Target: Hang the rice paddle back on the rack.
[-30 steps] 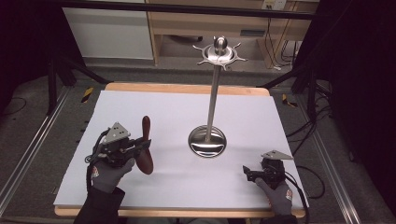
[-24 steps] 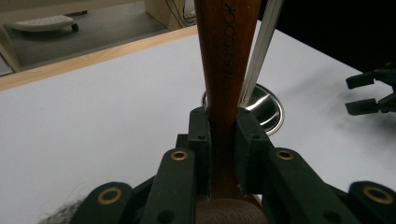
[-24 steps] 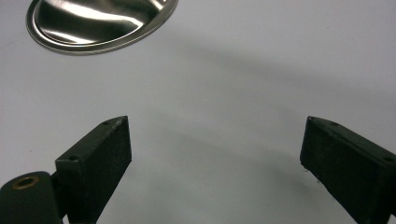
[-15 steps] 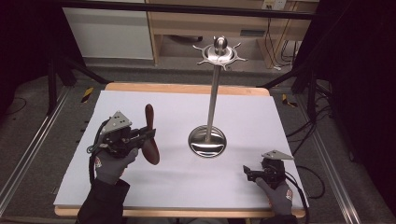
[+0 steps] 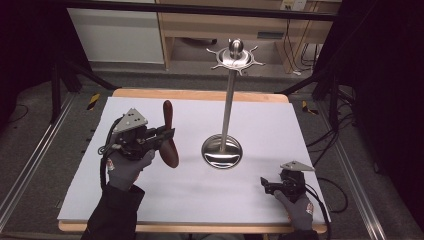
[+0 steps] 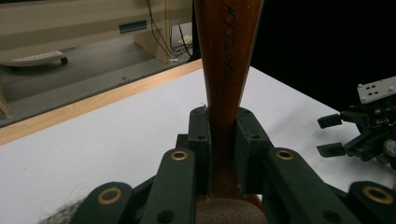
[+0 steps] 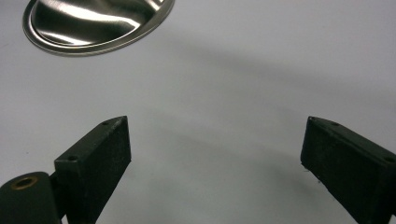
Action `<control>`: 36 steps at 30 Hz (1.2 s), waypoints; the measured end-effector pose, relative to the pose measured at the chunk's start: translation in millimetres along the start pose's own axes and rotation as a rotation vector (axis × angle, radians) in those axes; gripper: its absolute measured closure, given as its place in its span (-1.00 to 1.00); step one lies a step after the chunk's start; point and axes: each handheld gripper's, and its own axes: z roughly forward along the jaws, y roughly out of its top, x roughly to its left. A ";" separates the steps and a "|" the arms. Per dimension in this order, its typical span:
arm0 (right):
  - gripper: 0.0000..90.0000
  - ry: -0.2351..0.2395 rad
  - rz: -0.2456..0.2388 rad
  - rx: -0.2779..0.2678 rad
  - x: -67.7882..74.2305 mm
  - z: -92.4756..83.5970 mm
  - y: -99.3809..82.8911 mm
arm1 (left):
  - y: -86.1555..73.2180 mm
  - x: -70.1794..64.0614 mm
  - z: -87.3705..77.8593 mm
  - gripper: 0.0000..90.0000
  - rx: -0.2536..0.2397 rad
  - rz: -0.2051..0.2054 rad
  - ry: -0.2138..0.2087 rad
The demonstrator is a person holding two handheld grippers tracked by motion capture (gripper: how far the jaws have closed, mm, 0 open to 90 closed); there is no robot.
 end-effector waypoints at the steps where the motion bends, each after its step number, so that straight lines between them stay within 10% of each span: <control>1: -0.80 -0.001 0.000 -0.001 0.0 0.2 0.0 | 2.4 -0.7 0.3 0.73 -0.002 0.004 -0.002; 36: -0.80 -0.007 0.004 -0.012 -1.6 -0.4 0.8 | 66.1 -20.8 15.5 0.73 -0.055 0.053 -0.030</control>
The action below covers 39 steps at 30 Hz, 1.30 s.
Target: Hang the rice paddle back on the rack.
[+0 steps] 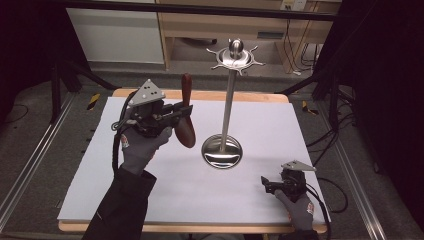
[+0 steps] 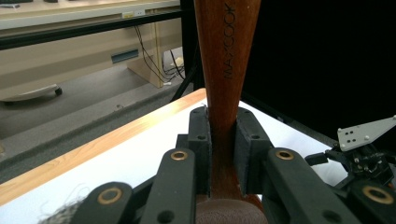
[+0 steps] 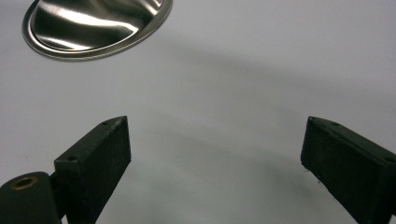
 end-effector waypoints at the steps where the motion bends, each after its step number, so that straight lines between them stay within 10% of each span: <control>1: -0.80 -0.001 0.001 0.000 0.1 -0.1 0.1 | 1.5 -0.2 1.0 0.73 0.000 0.001 -0.001; 39: -0.81 0.005 0.010 -0.005 -0.7 -1.4 0.7 | 26.5 -2.3 27.7 0.73 -0.008 0.020 -0.011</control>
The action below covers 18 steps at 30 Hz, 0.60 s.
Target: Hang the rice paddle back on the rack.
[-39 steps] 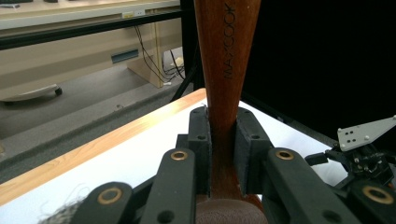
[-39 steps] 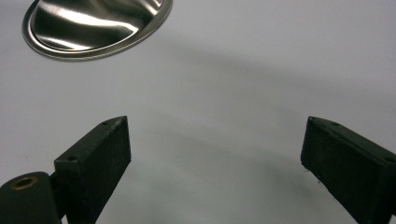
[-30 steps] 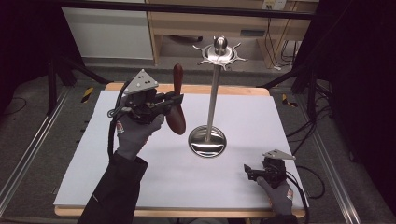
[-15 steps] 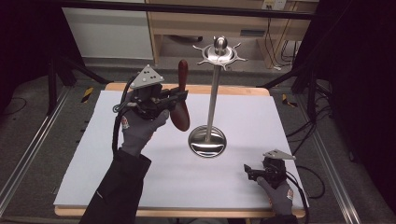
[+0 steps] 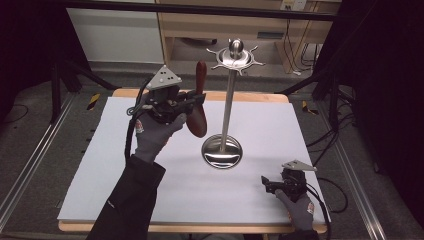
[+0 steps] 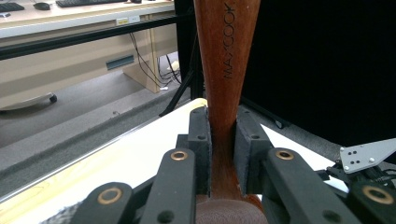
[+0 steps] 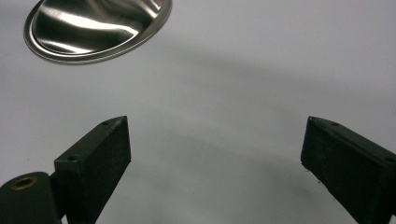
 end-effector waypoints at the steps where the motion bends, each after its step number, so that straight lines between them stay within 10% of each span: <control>1: -0.81 0.000 0.000 0.000 -0.1 0.0 0.0 | 0.3 0.0 0.5 0.73 0.000 0.001 0.000; 18: -0.81 -0.003 -0.001 -0.004 -1.2 -0.4 -0.3 | 5.0 -4.0 11.8 0.73 0.018 0.015 -0.002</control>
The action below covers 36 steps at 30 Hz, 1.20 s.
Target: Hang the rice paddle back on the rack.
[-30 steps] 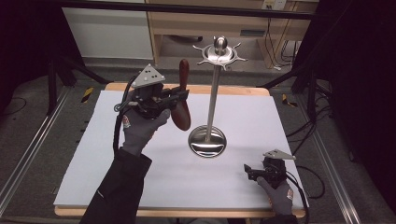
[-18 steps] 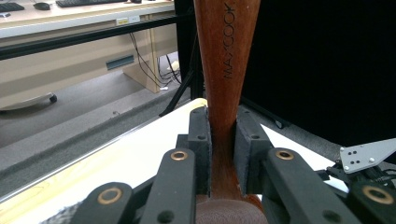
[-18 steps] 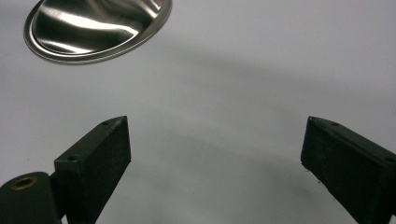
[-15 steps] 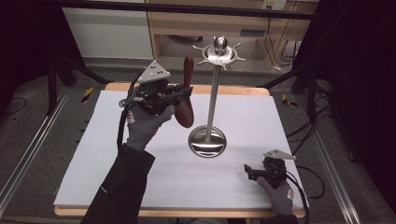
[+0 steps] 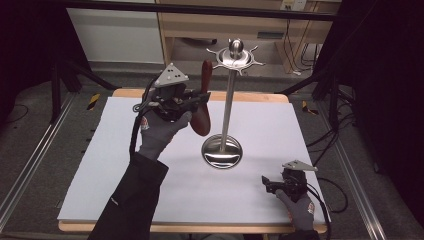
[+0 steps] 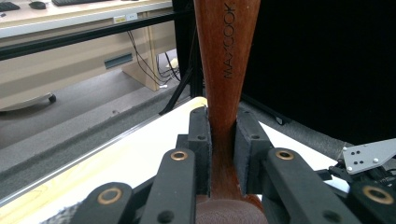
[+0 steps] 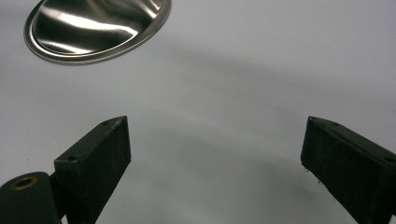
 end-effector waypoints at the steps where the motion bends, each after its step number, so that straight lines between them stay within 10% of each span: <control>1: -0.81 0.000 0.000 0.000 -0.1 0.0 0.0 | 0.1 0.0 0.7 0.73 0.001 0.001 0.001; 36: -0.81 0.007 0.007 0.005 0.7 -0.2 0.5 | 3.9 1.3 14.4 0.73 0.035 0.003 0.007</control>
